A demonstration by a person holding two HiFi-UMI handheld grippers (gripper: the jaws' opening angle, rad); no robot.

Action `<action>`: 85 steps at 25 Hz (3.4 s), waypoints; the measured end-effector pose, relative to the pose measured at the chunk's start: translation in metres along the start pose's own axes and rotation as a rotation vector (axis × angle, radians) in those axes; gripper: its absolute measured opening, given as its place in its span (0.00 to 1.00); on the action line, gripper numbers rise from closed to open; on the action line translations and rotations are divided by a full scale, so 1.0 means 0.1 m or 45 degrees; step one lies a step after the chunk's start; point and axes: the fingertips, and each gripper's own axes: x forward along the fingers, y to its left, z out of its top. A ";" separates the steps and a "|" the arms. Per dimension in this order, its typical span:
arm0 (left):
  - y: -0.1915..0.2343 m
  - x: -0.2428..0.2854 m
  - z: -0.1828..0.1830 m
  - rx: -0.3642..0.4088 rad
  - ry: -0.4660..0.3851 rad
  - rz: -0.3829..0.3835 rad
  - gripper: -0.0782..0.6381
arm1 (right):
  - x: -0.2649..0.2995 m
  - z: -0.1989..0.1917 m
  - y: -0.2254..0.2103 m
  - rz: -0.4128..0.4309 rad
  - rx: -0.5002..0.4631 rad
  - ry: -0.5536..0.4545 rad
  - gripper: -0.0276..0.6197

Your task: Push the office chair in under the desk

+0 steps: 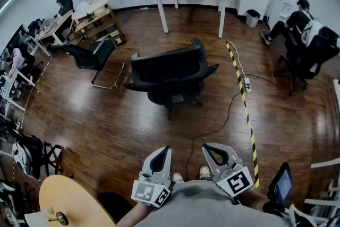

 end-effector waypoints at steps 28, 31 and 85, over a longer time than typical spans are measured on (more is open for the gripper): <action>0.72 0.99 0.11 -0.032 -0.010 0.049 0.11 | 0.95 -0.19 -0.77 0.047 0.014 0.058 0.04; 1.10 1.19 0.26 -0.033 -0.004 0.016 0.11 | 1.30 -0.09 -0.89 -0.018 0.022 0.059 0.04; 3.03 2.09 0.46 0.153 -0.017 0.344 0.45 | 2.35 -0.37 -2.58 -0.180 0.156 0.204 0.53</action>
